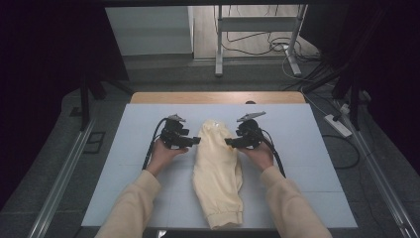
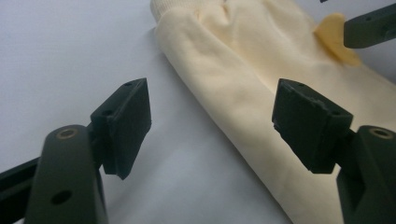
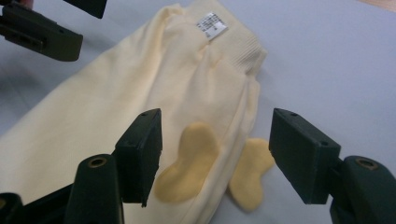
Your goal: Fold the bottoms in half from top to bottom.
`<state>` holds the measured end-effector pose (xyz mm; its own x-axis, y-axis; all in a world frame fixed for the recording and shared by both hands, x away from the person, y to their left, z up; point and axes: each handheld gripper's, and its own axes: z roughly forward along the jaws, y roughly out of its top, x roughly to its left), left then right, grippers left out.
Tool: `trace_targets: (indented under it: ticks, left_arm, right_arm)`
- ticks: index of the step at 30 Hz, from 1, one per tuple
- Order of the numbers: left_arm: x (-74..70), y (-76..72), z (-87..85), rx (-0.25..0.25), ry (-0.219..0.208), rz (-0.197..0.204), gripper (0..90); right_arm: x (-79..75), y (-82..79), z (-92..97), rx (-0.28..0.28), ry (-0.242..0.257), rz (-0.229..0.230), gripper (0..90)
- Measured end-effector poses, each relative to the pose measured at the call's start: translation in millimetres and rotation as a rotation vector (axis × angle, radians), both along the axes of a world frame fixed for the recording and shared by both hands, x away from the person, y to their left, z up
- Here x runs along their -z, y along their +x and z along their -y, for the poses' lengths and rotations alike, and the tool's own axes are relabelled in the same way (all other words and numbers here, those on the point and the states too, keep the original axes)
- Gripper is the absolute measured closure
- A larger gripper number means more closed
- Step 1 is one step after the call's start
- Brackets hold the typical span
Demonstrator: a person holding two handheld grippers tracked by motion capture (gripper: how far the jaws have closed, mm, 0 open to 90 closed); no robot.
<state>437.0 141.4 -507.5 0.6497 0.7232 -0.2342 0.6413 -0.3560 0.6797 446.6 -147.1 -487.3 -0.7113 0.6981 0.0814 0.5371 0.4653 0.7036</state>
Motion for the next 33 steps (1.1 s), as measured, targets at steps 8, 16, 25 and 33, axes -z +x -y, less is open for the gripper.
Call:
trace_targets:
  ticks: [8, 16, 25, 33]
  left_arm:
    - [7.3, 9.0, 7.6, 0.001, 0.000, -0.008, 30.8]
    - [16.3, 13.0, 13.9, 0.005, 0.023, -0.026, 35.7]
    - [24.2, 15.4, 16.9, 0.019, 0.018, -0.070, 41.5]
    - [29.0, 15.7, 19.7, 0.071, -0.025, -0.089, 59.0]
  right_arm:
    - [-1.9, 14.3, -6.7, 0.022, -0.030, -0.003, 35.5]
    - [12.5, 21.9, -9.5, 0.011, -0.080, -0.035, 36.2]
    - [27.3, 24.0, -10.2, -0.005, -0.106, -0.074, 38.4]
    - [30.4, 25.8, -10.8, -0.015, -0.068, -0.096, 42.4]
